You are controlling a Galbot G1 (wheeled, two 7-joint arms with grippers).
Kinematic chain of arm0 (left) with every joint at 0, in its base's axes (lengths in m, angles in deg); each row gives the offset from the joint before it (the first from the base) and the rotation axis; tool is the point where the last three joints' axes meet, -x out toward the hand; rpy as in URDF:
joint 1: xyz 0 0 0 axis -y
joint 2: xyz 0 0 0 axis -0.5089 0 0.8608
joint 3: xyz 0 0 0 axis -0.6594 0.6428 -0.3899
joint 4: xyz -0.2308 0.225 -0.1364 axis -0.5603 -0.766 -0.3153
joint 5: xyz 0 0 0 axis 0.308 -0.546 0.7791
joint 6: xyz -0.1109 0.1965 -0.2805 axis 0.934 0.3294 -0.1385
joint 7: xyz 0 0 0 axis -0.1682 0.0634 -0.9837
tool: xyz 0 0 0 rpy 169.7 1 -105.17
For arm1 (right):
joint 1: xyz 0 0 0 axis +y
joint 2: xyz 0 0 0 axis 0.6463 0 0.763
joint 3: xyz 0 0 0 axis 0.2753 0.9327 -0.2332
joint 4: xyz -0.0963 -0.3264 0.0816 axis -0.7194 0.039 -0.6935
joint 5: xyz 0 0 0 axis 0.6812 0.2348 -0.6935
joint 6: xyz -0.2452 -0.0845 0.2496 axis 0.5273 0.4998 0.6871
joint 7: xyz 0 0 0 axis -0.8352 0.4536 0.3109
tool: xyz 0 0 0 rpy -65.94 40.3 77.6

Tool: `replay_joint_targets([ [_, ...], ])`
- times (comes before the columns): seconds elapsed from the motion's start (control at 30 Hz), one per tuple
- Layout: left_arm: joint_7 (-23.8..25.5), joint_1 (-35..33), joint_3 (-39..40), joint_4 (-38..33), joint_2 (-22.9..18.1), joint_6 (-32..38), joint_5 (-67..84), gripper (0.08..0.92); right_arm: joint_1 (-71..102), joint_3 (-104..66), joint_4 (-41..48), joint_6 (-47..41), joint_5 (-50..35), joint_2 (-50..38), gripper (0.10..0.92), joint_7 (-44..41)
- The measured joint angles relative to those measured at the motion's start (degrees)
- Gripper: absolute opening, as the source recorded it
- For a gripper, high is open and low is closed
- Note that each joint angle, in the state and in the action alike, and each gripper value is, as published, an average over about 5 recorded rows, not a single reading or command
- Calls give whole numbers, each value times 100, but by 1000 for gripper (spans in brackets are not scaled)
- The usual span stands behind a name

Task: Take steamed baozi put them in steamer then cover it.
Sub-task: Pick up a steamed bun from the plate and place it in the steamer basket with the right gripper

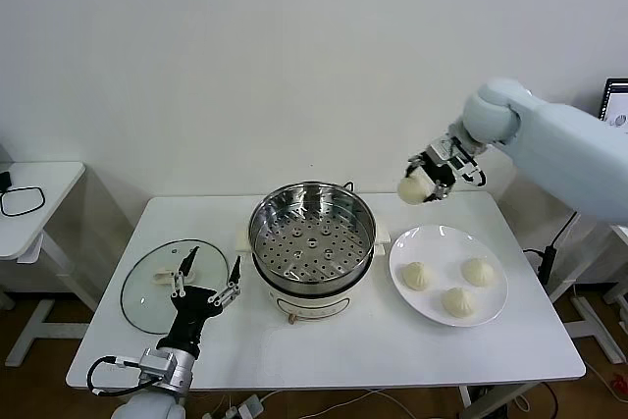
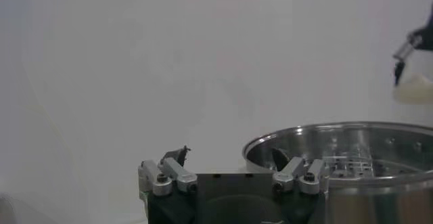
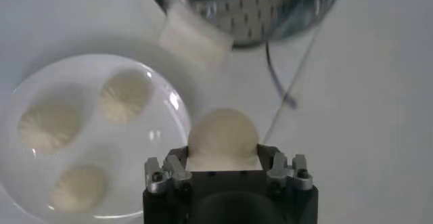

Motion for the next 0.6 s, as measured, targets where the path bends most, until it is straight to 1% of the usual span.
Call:
replay_joint_targets([
  [0.13,22,-8,-65,-14,2,-1,24,823,-258,287,-16,592,47,401,704,64],
  [0.27,49,-9,-143,14,21,-1,57,823,-336,441,172,1158,209,865,704,205],
  [0.6,111,40,-372,102,112,-24,151,823,35,441,1133,2358,958,2018,704,685],
])
